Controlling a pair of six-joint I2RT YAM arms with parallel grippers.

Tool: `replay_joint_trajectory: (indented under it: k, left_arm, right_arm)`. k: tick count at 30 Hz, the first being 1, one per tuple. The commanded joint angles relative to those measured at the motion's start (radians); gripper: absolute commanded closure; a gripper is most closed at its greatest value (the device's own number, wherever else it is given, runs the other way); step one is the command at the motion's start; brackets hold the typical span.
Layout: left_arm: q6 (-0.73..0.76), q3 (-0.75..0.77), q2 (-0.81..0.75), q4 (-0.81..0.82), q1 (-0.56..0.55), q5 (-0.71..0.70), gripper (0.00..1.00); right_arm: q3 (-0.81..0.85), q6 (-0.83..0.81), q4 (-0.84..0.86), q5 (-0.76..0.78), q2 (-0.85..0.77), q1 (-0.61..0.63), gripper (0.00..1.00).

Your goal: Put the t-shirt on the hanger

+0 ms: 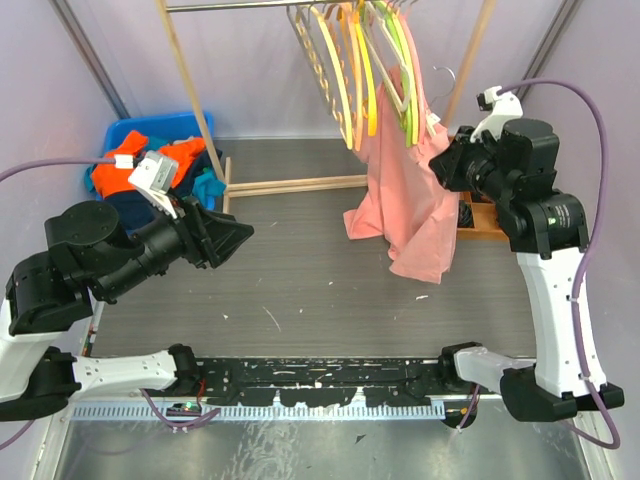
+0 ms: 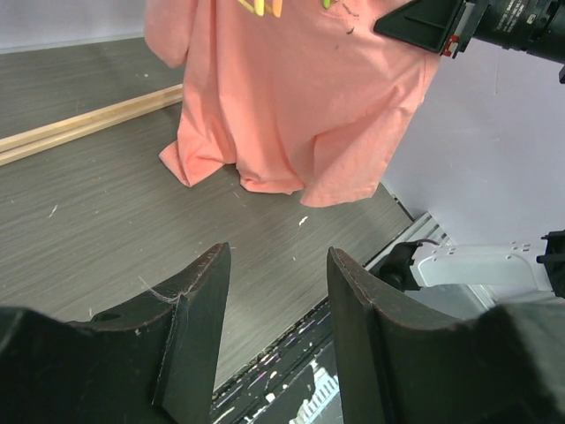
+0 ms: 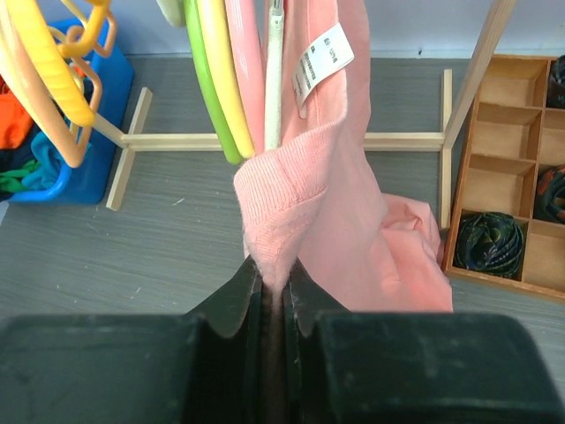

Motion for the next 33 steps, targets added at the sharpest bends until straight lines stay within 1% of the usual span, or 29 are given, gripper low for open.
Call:
replay_joint_trajectory:
  k: [1, 11, 22, 27, 33]
  left_arm:
    - [-0.009, -0.007, -0.012, 0.013, 0.0, 0.001, 0.45]
    - [-0.014, -0.009, -0.011, 0.007, 0.0, 0.0, 0.46]
    - [-0.015, -0.013, -0.018, -0.002, 0.0, -0.012, 0.46]
    - [-0.011, -0.004, -0.021, -0.012, 0.0, -0.018, 0.46]
    - [-0.002, -0.005, -0.032, -0.03, 0.0, -0.045, 0.46]
  right_arm:
    - [-0.029, 0.012, 0.107, 0.011, -0.047, 0.005, 0.99]
    - [-0.125, 0.006, 0.1, 0.132, -0.078, 0.005, 0.99]
    - [-0.03, -0.041, 0.088, 0.231, -0.009, 0.004, 0.99]
    - [0.074, -0.029, 0.112, 0.225, 0.054, 0.002, 0.99]
    - [0.323, -0.028, 0.139, 0.24, 0.208, 0.0, 0.99]
